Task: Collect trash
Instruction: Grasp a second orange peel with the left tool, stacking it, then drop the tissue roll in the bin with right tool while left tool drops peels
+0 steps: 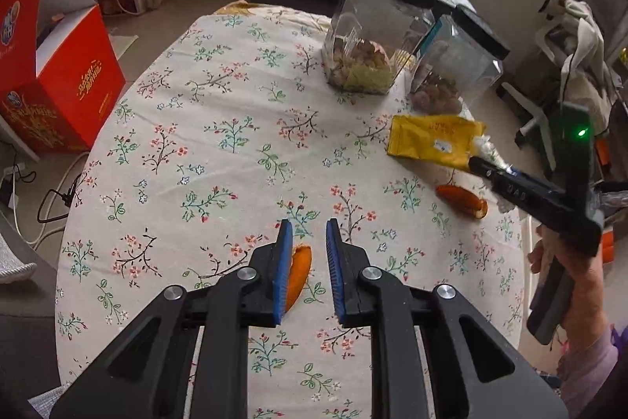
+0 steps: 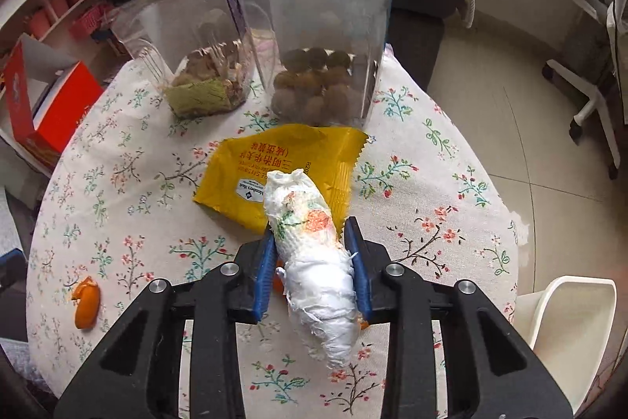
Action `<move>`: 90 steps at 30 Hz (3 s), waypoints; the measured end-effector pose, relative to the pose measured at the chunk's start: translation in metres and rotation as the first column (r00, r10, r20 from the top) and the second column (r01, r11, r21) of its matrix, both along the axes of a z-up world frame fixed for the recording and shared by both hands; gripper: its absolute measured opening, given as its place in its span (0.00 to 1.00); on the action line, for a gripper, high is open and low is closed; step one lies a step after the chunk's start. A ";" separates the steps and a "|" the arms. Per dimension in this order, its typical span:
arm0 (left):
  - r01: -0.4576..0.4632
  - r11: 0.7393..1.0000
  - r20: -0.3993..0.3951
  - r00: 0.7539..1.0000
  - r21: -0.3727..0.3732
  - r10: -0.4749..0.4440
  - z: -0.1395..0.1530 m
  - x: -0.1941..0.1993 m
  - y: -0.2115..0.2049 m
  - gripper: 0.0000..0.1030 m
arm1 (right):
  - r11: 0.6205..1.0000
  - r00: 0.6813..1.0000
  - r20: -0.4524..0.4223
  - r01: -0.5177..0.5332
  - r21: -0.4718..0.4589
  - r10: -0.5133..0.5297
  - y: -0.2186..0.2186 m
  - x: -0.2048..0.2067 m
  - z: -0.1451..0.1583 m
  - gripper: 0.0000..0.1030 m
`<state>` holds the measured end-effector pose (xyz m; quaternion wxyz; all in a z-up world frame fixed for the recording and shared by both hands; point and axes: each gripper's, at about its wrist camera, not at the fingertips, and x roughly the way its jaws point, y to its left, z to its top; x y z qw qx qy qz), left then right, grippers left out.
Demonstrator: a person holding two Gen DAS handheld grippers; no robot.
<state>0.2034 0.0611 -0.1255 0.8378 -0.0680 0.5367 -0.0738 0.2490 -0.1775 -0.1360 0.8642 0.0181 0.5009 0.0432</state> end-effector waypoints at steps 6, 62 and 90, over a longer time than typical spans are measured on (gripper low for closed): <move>0.084 0.984 -0.130 0.989 0.155 -0.064 -0.046 -0.004 -0.024 0.66 | 0.998 0.997 -0.070 -0.028 0.062 0.033 0.001 -0.014 0.009 0.31; 0.238 0.968 0.435 0.882 -0.083 -0.180 0.097 -0.068 -0.208 0.15 | 0.961 0.886 0.387 0.277 -0.001 -0.255 -0.166 -0.160 0.124 0.31; 0.504 0.856 0.272 0.845 -0.119 -0.460 0.036 -0.099 -0.384 0.48 | 0.752 0.696 0.398 0.659 -0.022 -0.598 -0.320 -0.222 0.104 0.91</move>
